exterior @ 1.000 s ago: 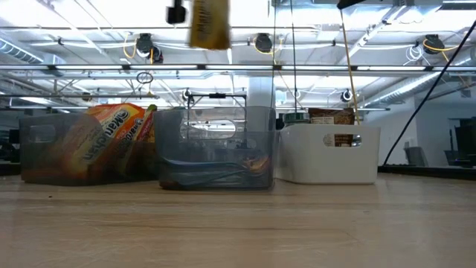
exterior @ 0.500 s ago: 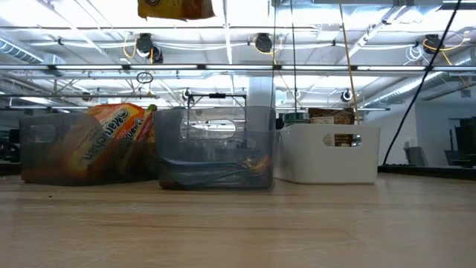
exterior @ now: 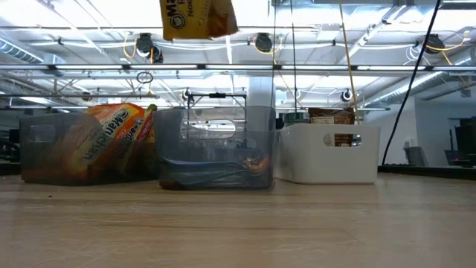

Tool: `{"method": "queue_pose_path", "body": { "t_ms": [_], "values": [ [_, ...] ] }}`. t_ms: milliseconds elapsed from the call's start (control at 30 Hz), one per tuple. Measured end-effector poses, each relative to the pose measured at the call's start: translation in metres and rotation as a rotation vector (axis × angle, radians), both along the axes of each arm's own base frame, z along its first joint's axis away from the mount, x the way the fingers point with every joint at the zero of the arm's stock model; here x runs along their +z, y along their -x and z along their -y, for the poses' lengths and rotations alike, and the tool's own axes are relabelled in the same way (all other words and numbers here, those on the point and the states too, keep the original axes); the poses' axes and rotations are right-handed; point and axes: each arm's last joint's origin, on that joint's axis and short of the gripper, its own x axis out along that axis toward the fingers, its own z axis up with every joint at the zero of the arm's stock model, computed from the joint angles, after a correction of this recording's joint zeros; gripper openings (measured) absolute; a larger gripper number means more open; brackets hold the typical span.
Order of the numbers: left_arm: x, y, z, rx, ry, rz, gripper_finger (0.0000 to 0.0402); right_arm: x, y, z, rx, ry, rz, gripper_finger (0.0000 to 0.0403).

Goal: Pick & Place Food Item
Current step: Put the yellow pack into the left gray bin

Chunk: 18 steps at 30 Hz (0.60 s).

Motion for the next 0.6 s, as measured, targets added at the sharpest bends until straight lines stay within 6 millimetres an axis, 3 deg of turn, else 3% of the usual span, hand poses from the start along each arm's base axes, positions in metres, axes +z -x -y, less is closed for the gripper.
{"method": "queue_pose_path", "body": {
  "t_ms": [367,600],
  "values": [
    [-0.004,-0.019,-0.002,0.02,0.001,0.062,0.0,-0.007,-0.008,-0.007,0.015,-0.022,-0.016,0.0164],
    [-0.005,-0.02,-0.002,0.028,0.008,0.05,0.0,-0.011,-0.009,-0.007,0.014,-0.022,-0.036,0.0152]
  ]
}}
